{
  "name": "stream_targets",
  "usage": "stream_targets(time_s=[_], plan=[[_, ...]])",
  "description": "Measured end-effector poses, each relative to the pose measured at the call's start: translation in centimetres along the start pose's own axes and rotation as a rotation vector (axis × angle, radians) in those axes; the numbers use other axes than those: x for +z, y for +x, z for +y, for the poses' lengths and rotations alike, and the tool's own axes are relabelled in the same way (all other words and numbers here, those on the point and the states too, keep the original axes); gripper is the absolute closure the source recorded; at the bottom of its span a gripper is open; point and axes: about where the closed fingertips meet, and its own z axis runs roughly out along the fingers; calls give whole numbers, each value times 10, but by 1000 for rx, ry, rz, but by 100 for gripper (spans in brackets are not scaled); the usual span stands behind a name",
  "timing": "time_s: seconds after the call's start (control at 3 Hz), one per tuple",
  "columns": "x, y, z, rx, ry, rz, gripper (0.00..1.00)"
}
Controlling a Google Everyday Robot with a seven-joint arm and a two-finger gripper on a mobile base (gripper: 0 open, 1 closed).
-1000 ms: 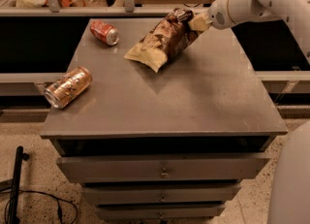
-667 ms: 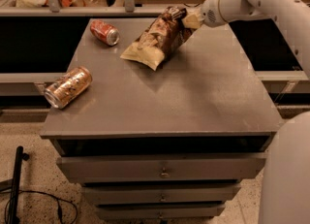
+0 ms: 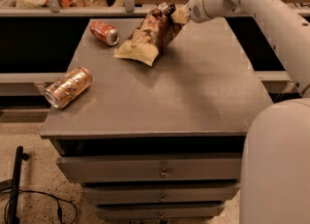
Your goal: Move brown chip bag near coke can
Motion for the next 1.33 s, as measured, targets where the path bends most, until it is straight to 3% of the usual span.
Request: stream_targets(time_s=[0.67,1.33], plan=[[26,-21,6,30,7,-26,100],[35,-26,15,46,-25,-24,59]])
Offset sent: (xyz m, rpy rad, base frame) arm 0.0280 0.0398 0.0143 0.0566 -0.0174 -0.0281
